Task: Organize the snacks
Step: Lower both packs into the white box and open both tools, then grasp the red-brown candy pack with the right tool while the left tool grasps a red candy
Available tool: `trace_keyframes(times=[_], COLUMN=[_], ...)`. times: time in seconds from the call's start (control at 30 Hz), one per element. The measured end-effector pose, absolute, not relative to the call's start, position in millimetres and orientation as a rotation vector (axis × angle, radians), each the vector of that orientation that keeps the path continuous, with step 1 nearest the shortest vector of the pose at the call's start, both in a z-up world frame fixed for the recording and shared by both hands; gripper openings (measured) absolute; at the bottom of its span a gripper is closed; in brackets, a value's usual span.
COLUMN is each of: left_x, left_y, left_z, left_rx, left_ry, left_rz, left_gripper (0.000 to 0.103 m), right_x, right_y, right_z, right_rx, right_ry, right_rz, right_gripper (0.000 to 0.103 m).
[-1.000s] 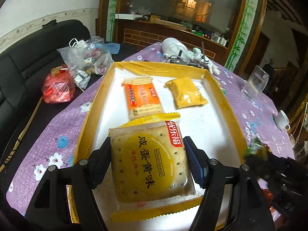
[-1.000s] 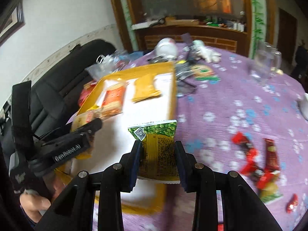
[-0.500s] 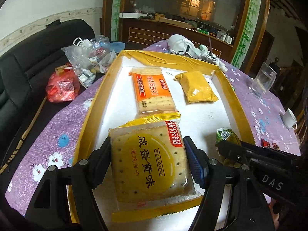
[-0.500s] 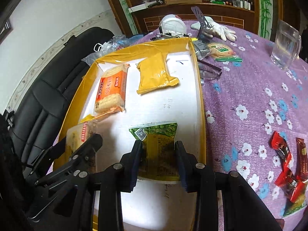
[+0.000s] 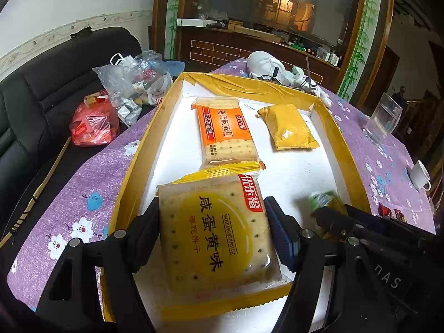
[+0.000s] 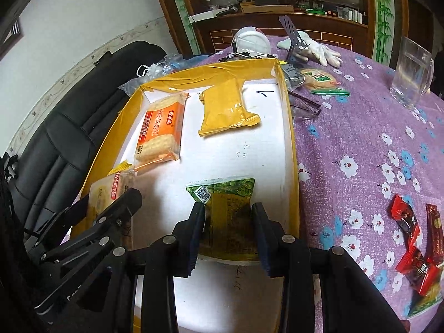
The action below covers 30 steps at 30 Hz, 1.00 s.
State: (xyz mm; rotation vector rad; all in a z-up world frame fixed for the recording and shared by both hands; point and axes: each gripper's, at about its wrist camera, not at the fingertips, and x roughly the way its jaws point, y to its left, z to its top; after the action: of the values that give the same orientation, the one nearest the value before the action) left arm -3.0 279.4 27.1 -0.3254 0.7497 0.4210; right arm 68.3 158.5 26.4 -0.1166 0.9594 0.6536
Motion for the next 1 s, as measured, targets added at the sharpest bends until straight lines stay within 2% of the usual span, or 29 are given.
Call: trace_keyframes(times=[0.27,0.6,1.0], left_x=[-6,-11,-14], left_y=[283,284,275], left_z=[30,36,42], left_rx=[-0.35,-0.371,-0.35], left_ry=[0.723,0.669,0.613], left_rz=[0.411,0.394,0.335], left_gripper=[0.072,0.072,0.072], right_x=[64,53,48], right_y=[154,130,18], right_z=[30,55,78], right_rx=[-0.084,-0.025,0.135], right_ry=[0.956,0.914,0.878], right_rz=[0.668,0.692,0.653], right_gripper=[0.044,0.044,0.044])
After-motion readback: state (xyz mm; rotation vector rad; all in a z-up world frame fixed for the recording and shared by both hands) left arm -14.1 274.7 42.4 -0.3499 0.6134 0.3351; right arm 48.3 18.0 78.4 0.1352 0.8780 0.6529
